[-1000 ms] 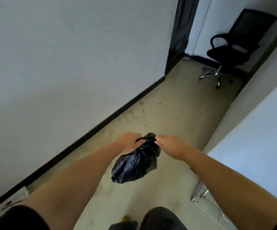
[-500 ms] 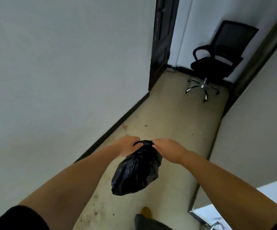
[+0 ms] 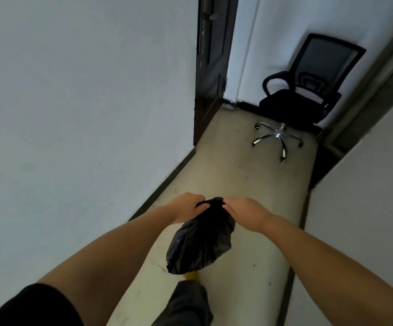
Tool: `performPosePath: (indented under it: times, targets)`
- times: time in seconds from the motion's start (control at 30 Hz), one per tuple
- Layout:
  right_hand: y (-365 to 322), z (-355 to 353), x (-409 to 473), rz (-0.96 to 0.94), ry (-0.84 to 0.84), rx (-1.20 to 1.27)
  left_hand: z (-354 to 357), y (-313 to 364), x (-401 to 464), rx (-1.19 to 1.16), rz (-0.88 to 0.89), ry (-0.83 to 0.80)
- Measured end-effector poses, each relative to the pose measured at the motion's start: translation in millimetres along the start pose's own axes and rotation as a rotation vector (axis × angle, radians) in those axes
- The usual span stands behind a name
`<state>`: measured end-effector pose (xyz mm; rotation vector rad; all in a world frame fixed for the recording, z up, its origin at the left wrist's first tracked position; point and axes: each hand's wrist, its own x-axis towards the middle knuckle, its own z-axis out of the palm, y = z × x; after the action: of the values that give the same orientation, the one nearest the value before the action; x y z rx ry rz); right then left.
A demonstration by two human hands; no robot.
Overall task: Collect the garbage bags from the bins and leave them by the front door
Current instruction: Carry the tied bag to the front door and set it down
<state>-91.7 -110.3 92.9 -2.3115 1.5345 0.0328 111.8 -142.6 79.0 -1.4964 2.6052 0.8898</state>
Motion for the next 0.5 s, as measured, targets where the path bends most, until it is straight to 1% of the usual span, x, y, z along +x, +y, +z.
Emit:
performPosePath:
  times: [0.2, 0.33, 0.5]
  targets:
    - [70.1, -45.9, 94.4, 0.092, -0.020, 0.094, -59.7, -22.2, 129.1, 0.019, 0.042, -0.081]
    - [105.2, -67.1, 142.5, 0.136, -0.006, 0.121, -88.8, -29.6, 189.3, 0.035, 0.062, -0.090]
    - [162.9, -91.8, 223.5, 0.100, -0.036, 0.108, -114.4, -55.7, 276.4, 0.013, 0.039, -0.066]
